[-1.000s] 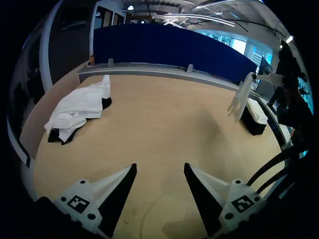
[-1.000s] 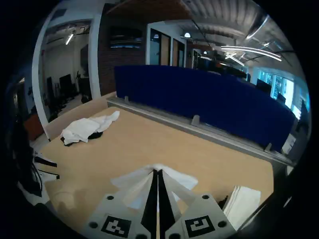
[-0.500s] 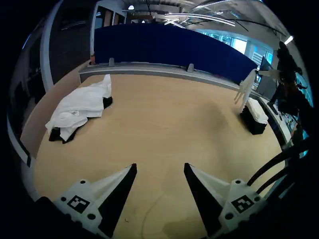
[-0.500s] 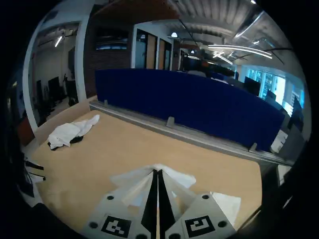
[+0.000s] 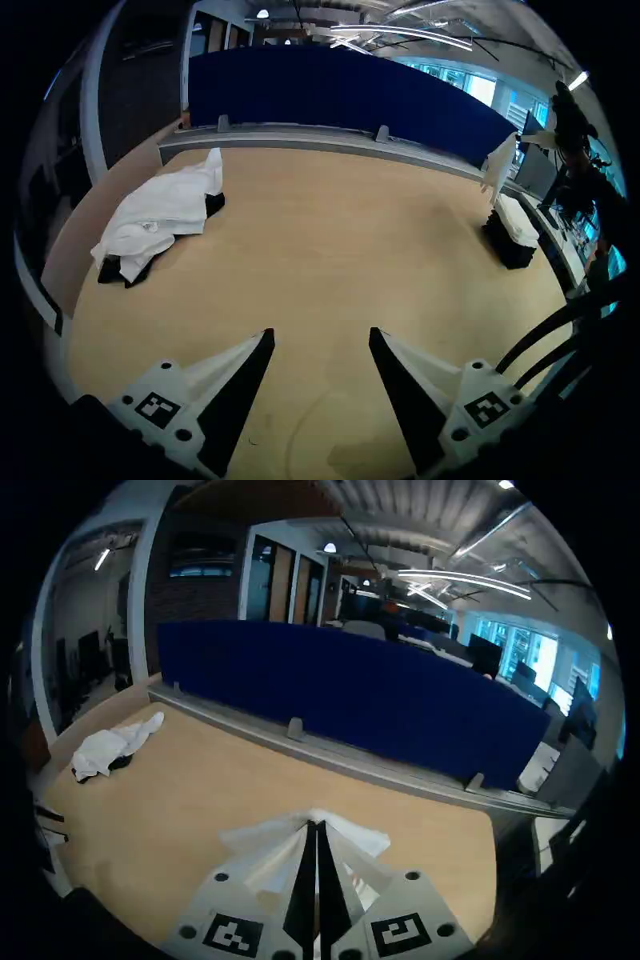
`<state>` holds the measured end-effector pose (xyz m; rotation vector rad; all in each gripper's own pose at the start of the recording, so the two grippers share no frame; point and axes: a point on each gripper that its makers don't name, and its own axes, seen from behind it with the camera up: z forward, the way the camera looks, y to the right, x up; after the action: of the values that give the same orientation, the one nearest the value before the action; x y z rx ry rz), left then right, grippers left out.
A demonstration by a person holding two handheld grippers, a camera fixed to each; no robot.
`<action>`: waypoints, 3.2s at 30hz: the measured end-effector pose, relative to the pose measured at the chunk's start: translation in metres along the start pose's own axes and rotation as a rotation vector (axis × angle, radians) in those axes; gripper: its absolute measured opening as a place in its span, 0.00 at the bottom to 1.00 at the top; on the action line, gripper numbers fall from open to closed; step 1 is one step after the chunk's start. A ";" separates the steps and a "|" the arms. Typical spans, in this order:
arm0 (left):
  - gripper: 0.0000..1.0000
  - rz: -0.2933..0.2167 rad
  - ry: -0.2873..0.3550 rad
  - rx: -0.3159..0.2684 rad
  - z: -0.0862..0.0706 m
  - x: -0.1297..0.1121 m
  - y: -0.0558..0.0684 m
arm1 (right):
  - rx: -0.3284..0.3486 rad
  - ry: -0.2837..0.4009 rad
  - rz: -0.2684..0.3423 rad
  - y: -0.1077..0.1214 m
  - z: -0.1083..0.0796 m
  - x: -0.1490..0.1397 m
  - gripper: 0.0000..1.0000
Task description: Fold towel
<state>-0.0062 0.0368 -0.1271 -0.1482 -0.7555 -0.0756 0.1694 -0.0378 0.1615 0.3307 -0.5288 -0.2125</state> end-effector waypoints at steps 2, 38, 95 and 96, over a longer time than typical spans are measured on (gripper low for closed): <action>0.87 0.001 0.000 0.001 0.000 0.000 0.000 | -0.013 -0.002 0.004 0.012 0.002 0.002 0.01; 0.87 0.027 -0.005 -0.011 -0.001 0.007 0.016 | -0.155 -0.061 0.174 0.106 -0.041 -0.069 0.01; 0.87 0.072 -0.019 -0.022 -0.007 0.001 0.032 | -0.368 -0.331 0.453 0.126 -0.069 -0.298 0.53; 0.87 0.072 -0.019 -0.023 -0.006 0.001 0.032 | -0.369 -0.326 0.454 0.127 -0.070 -0.298 0.58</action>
<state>0.0029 0.0674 -0.1344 -0.1979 -0.7678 -0.0140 -0.0310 0.1810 0.0141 -0.1915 -0.8553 0.0806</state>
